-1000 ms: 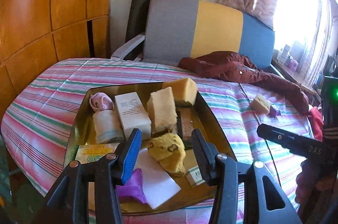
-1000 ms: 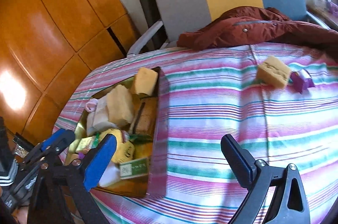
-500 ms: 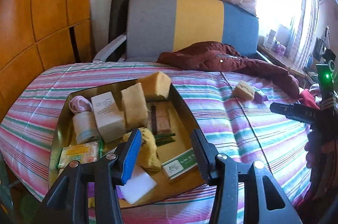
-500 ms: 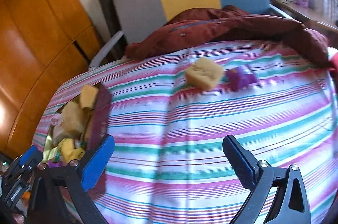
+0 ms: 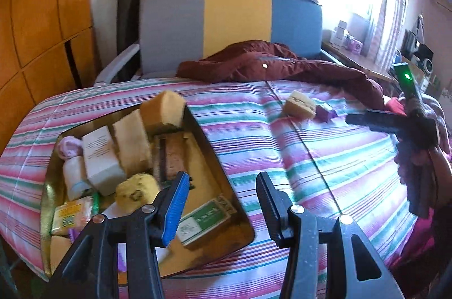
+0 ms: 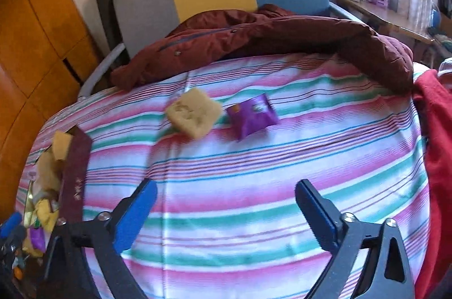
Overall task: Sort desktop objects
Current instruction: 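Move both open tools back to the last sponge and purple packet, then grasp the purple packet with the right tool while the left tool grasps the last sponge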
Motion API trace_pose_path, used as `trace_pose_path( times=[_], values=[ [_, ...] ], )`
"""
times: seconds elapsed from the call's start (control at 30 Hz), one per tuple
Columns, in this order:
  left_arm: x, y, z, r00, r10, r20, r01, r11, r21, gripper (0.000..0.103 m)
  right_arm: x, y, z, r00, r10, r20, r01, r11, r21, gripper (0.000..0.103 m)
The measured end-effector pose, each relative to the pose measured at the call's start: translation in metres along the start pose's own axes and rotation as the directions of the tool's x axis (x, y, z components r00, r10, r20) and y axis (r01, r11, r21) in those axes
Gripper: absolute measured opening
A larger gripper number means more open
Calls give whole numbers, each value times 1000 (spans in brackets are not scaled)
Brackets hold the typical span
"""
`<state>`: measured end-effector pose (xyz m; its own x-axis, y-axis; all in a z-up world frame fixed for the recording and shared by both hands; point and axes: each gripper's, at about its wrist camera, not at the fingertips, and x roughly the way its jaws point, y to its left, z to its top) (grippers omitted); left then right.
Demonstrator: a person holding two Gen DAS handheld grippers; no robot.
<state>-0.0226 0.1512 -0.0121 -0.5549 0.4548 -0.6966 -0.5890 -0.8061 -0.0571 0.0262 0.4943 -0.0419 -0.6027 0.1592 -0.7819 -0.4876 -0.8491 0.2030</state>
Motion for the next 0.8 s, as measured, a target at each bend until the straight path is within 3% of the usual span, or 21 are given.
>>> trace_pose_path(
  times=[0.13, 0.37, 0.8],
  values=[
    [8, -11, 4, 1000, -22, -13, 22, 1000, 18, 50, 11, -17, 13, 1000, -27, -7, 27, 999, 19, 86],
    [27, -28, 13, 998, -46, -42, 48, 998, 42, 50, 38, -32, 33, 998, -52, -19, 52, 999, -4, 86],
    [58, -54, 29, 992, -95, -88, 100, 993, 58, 50, 91, -13, 57, 994, -98, -40, 86, 968, -235, 89]
  ],
)
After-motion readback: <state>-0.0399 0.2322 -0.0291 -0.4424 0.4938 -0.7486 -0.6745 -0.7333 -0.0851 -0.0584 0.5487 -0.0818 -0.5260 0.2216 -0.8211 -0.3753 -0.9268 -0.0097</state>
